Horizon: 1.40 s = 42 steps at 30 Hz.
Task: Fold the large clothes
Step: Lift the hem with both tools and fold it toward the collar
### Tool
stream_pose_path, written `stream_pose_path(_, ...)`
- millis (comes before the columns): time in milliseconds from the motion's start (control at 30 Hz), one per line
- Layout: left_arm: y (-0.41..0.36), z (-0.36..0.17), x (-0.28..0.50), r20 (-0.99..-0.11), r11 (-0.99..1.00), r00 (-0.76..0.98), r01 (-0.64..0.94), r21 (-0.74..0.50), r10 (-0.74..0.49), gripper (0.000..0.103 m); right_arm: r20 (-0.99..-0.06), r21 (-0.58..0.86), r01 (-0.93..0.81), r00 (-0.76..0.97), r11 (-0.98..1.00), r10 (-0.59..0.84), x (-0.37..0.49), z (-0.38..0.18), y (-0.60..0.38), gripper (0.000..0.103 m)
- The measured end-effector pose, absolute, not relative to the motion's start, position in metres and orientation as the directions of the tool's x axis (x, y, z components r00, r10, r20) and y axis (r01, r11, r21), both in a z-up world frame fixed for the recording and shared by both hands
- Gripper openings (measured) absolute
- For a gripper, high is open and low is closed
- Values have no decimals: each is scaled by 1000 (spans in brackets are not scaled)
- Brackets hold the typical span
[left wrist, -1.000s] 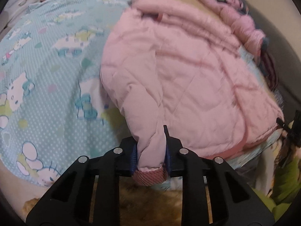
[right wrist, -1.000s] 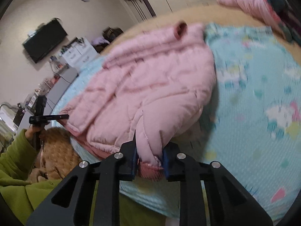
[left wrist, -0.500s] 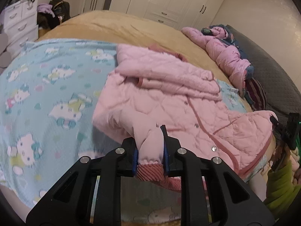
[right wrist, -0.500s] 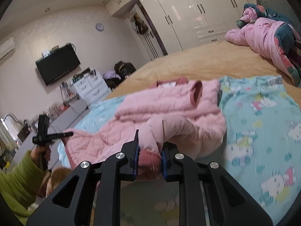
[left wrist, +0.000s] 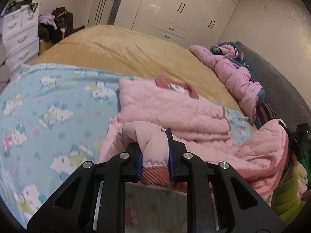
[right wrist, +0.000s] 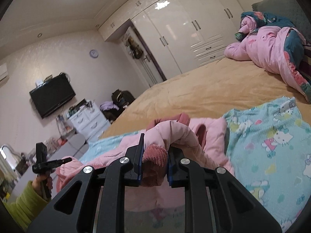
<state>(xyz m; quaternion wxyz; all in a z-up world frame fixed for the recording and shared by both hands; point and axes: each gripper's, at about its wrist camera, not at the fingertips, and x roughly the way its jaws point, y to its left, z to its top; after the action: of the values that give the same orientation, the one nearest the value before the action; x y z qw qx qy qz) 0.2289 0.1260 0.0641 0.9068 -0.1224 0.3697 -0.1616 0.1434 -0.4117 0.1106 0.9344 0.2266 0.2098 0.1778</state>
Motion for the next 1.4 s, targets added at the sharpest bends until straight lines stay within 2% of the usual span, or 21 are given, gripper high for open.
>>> stream_pose_path(400,113,98,299,-593,934,728,196,-299,-343,12,-326,504,-123,890,855,320,211,116,-434,17)
stream_pose_path(733,110,105,354,-611,958,740,172,-230,-280,12,-376,479,-34,895,877,240,283,115,-438,17)
stream_pose_path(967,99,88,390,-629,972,742,163,-167,-232,12,-457,471,43,867,881,202,333,90,-442,17)
stream_pose_path(1133,82,67,414,-648,984,743,164,-70,-170,12,-513,439,98,843,893,160,361,65,-440,17)
stream_pose_path(1400,76,34,439,-662,986,732,154,-68,-159,12,-604,420,189,788,887,118,395,21,-437,17)
